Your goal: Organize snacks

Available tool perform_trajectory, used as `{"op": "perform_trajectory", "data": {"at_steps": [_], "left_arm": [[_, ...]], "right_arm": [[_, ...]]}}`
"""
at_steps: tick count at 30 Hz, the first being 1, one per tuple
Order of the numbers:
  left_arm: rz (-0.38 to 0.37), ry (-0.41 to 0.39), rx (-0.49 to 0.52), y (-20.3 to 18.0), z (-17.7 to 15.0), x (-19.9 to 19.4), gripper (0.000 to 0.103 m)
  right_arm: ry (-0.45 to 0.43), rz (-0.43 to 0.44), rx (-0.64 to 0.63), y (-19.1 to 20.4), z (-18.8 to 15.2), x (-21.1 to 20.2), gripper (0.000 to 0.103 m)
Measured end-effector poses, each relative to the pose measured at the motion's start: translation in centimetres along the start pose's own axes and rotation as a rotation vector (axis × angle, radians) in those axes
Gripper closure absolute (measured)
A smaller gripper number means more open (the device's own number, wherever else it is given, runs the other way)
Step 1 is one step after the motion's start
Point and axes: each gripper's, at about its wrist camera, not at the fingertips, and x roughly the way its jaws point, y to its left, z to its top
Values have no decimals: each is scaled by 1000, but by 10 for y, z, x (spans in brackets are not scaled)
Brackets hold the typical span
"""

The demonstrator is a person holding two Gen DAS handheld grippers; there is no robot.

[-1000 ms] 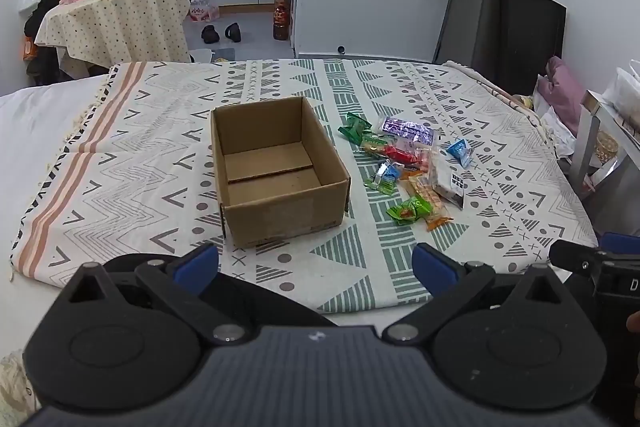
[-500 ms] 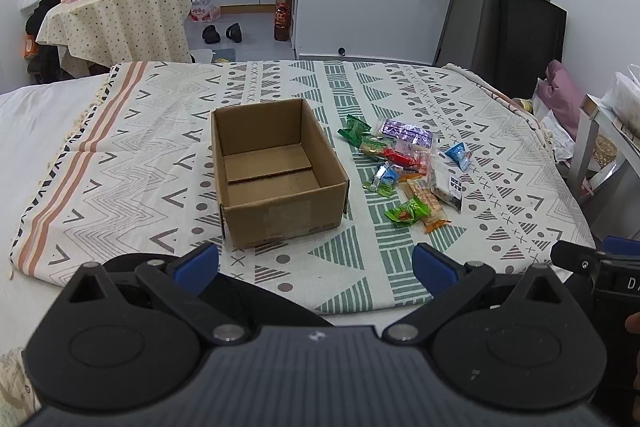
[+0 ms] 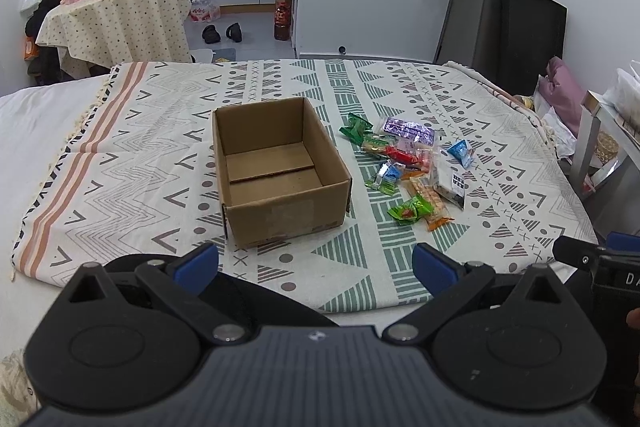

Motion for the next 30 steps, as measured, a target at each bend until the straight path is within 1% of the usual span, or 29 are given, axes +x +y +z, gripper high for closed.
{"op": "perform_trajectory", "data": {"at_steps": [20,30], "left_arm": [[-9,4,-5,1,0,5,0],[-14,19,-19,1,9,19,0]], "right_arm": [[-5,6,-26,4,2,7,0],[8,12,-34,3,7,17,0]]}}
